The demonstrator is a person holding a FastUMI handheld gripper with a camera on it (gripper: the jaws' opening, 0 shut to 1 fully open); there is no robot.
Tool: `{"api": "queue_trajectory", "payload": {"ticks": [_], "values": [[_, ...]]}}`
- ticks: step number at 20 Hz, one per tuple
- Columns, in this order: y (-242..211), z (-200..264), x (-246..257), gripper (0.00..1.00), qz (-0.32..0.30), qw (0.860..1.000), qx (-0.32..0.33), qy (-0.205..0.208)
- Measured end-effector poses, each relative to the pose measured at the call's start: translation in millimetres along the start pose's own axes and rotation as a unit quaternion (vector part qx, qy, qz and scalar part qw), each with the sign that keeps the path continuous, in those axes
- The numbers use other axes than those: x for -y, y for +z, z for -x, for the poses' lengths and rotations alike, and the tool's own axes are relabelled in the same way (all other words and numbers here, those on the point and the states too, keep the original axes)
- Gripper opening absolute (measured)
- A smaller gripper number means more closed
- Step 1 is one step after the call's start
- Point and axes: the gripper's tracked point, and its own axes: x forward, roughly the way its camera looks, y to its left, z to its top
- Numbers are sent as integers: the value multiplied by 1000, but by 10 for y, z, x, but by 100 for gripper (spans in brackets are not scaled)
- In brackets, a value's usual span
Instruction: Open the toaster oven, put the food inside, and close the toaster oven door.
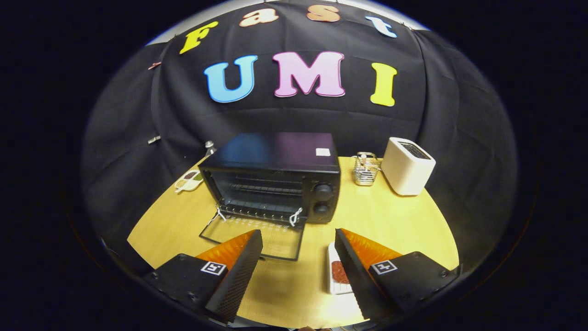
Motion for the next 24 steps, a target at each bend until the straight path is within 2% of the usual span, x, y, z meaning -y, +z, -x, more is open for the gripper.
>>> {"api": "queue_trajectory", "payload": {"ticks": [5,11,15,18,21,24], "values": [[-61,-91,639,99,-36,998,-42,10],[-476,-280,1187,99,-58,992,-106,32],[-884,-470,1333,99,-77,983,-153,57],[-1117,-507,1329,99,-111,971,-198,75],[-1243,-503,1297,97,-141,958,-230,94],[-1299,-521,1268,96,-148,953,-240,109]]}}
